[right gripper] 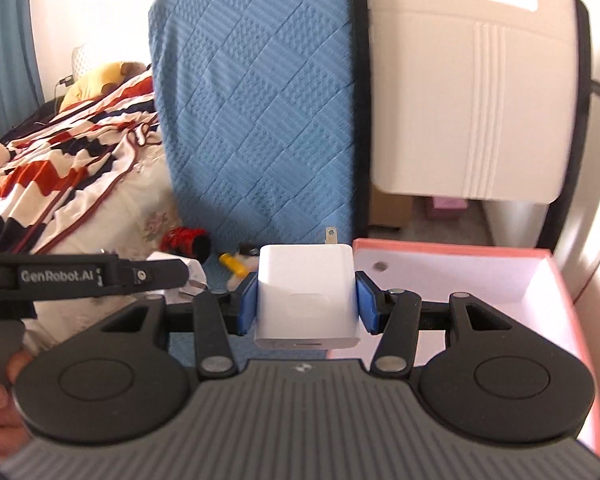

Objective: Organize rigid objects
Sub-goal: 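Lift both held white chargers and carry them toward the pink box, then open left tool over the box while right tool releases its charger inside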

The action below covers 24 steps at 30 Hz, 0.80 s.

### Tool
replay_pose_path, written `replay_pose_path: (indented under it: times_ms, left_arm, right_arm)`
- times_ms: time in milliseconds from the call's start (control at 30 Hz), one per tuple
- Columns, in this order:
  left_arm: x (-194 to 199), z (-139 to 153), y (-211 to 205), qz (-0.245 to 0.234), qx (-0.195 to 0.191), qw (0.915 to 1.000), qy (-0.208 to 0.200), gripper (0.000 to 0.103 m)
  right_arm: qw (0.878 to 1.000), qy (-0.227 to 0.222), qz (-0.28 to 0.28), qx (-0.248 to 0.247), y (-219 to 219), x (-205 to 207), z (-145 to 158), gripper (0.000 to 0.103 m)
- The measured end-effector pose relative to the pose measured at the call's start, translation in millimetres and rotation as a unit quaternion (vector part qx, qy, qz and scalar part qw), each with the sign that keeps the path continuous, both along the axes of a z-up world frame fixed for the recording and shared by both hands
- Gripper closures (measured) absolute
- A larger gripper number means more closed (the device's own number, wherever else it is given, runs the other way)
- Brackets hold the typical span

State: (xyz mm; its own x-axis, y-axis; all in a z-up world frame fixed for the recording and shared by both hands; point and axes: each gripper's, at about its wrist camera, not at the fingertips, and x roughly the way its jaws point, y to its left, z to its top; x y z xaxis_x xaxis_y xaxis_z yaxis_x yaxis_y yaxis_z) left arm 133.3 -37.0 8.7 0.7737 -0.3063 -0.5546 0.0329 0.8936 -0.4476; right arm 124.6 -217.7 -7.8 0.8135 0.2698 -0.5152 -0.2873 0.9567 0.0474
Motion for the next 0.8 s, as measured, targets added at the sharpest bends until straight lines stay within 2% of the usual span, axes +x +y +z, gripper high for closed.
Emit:
replay_pose_path:
  times_ms: [200, 367, 567, 800]
  left_arm:
    - [8.9, 2.9, -36.0, -0.022, 0.009, 0.9997, -0.005, 0.052]
    - [17.5, -7.5, -71.2, -0.047, 0.025, 0.9985, 0.006, 0.052]
    - [28.2, -34.3, -104.4, -0.069, 0.037, 0.9962, 0.038, 0.052]
    - [38.7, -77.2, -132.8, -0.092, 0.048, 0.9911, 0.084, 0.053]
  right_arm:
    - [1.0, -0.012, -0.019, 0.004, -32.8, -2.9, 2.7, 0.05]
    - [0.999, -0.006, -0.04, 0.008, -59.5, -1.5, -6.9, 0.05]
    - [0.998, 0.023, -0.066, 0.007, -97.4, 0.5, -33.7, 0.05]
    - [0.992, 0.077, -0.099, 0.003, -129.0, 10.9, -77.7, 0.05]
